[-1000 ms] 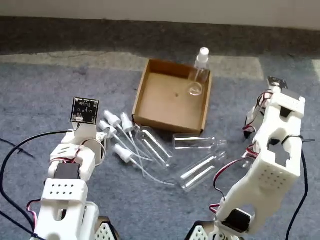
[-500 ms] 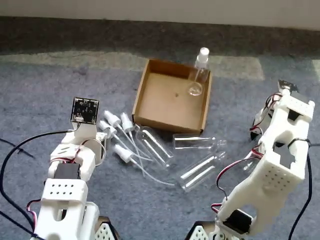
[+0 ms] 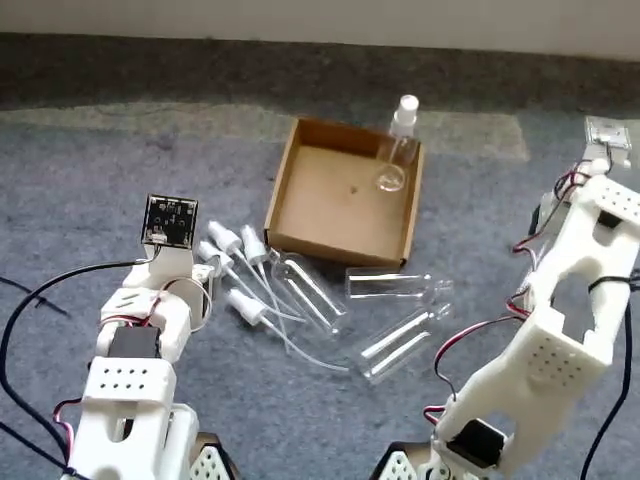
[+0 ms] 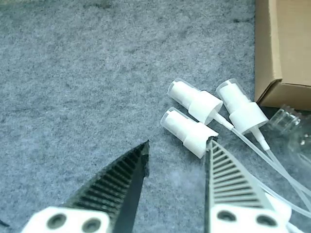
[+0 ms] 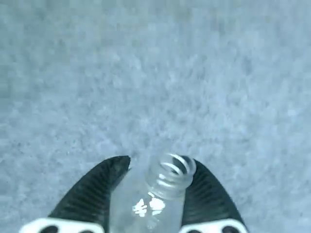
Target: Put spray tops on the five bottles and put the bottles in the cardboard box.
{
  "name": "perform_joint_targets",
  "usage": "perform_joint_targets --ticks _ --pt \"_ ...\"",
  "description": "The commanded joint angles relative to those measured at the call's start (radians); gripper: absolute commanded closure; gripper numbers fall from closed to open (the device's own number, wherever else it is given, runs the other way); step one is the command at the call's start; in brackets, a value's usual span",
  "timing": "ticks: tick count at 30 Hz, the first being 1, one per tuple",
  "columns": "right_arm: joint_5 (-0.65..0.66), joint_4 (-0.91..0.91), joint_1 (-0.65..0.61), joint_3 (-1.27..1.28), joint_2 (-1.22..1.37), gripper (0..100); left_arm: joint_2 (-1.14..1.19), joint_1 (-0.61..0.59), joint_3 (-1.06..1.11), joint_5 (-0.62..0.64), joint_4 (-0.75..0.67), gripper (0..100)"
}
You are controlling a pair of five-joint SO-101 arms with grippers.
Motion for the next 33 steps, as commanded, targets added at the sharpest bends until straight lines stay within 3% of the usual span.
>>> perform_joint_targets --ticks 1,4,7,11,14,21,27,33 --pt "0.143 -0.004 -0.041 -0.150 -0.005 99.5 -0.005 0.018 -0.005 0.002 -0.015 82" --pt "0.097 0.065 -0.039 -0.150 -0.018 99.5 -0.005 0.018 -0.005 0.002 -0.015 82" --pt "-0.037 0.179 -0.044 -0.140 -0.088 99.5 -0.007 0.018 -0.005 0.002 -0.015 82" --pt "-0.008 0.266 -0.051 -0.068 -0.219 99.5 -0.005 0.018 -0.005 0.003 -0.015 82" --pt "0.023 0.170 -0.053 0.124 -0.343 99.5 -0.005 0.018 -0.005 0.003 -0.014 82" --pt "0.117 -0.320 -0.053 0.842 -0.641 99.5 -0.005 0.018 -0.005 0.003 -0.014 82" --pt "0.275 -0.479 -0.051 0.881 -0.542 99.5 -0.012 0.018 0.010 0.003 -0.020 82" --pt "0.273 -0.542 -0.056 0.881 -0.483 94.3 -0.012 0.018 0.010 0.003 -0.020 82"
